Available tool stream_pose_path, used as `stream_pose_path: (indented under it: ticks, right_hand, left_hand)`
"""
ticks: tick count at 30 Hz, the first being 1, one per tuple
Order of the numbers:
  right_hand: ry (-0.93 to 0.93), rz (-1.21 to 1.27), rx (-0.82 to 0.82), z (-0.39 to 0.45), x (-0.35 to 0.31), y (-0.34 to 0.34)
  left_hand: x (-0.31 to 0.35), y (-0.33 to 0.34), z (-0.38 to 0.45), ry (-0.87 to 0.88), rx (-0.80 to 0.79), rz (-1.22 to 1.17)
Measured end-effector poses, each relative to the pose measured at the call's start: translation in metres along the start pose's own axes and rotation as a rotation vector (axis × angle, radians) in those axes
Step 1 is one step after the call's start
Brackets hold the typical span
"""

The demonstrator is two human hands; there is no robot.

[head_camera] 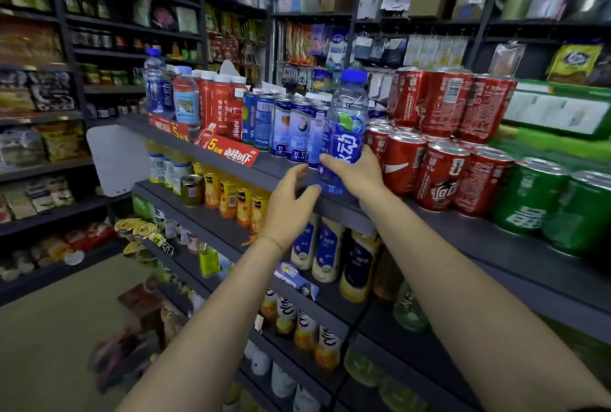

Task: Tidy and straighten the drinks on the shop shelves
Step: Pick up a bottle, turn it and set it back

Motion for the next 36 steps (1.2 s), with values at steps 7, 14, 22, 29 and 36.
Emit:
stream_pose_path:
  ticks: [7, 14, 22, 29, 36]
  right_hand:
    - [0.116, 0.358, -0.219, -0.071, -0.009, -0.020]
    - [0.281, 0.290, -0.298, -0.169, 0.028, -0.076]
    - [0.462, 0.222, -0.172, -0.285, 0.115, -0.226]
    - [0.578, 0.126, -0.067, -0.451, 0.218, -0.446]
    - [0.521, 0.013, 0.230, -0.572, 0.265, -0.663]
  left_hand:
    - [0.017, 0.013, -0.017, -0.322, -0.031, -0.621]
    - [0.046, 0.061, -0.098, -0.484, -0.133, -0.792]
    - [0.055, 0.183, -0.260, -0.712, -0.229, -0.762]
    - [0.068, 0.338, -0.497, -0.903, -0.592, -0.382]
    - [0.188, 0.495, -0.667, -0.703, -0.908, -0.496]
Point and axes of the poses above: each hand's wrist, its own z-axis towards the middle knuckle, its own y-axis out of the palm, x = y × z, the point moved 8 cm from there along z, towards the middle knuckle, and after that the axes turned 5 degrees about x, right-handed, at the moved point
